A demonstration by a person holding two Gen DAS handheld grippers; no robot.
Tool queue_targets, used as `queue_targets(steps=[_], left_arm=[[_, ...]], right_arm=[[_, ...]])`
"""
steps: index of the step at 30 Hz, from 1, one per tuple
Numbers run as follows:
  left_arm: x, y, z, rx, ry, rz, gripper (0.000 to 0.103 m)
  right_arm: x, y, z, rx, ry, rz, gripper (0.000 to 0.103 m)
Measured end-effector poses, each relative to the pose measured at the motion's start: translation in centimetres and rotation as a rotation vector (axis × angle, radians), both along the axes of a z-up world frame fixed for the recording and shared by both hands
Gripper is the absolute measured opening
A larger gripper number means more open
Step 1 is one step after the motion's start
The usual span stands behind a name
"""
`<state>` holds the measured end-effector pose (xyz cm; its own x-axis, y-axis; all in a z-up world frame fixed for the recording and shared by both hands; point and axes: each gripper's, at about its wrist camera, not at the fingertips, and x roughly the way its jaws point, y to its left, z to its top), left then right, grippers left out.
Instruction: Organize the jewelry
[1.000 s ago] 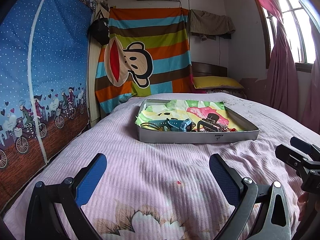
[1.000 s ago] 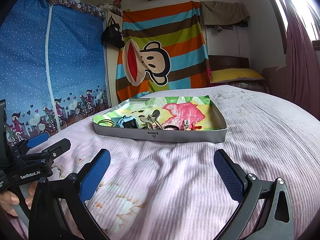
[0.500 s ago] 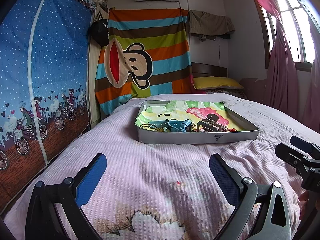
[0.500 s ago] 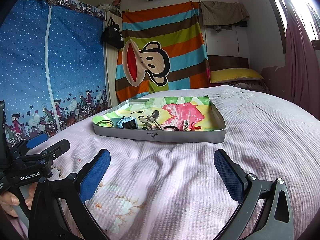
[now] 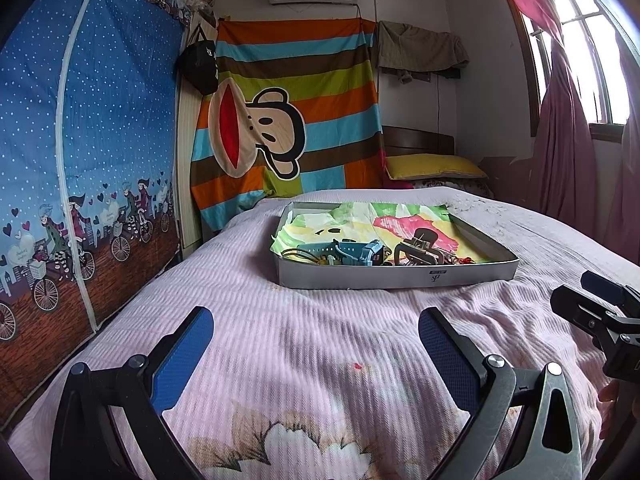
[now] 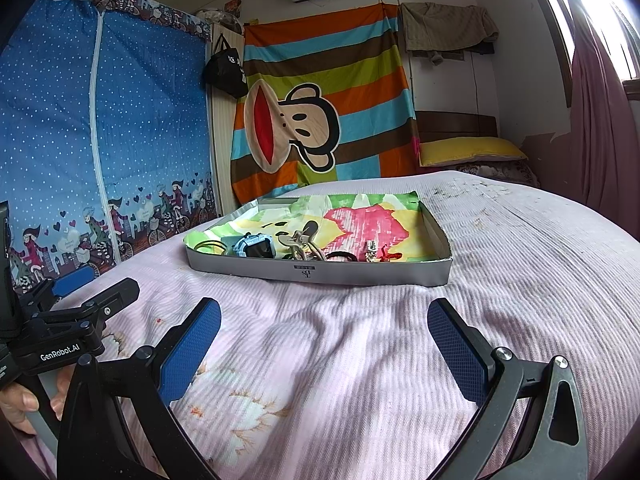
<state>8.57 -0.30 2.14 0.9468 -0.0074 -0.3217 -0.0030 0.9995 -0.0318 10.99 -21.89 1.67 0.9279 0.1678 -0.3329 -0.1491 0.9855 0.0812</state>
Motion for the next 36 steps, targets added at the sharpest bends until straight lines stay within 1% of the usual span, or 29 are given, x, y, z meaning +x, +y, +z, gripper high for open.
queue_targets(steps=[36], left_arm=[[0.09, 0.23, 0.16, 0.008, -0.003, -0.002, 0.103]], right_arm=[[-0.21, 0.04, 0.38, -0.003, -0.003, 0.009, 0.101]])
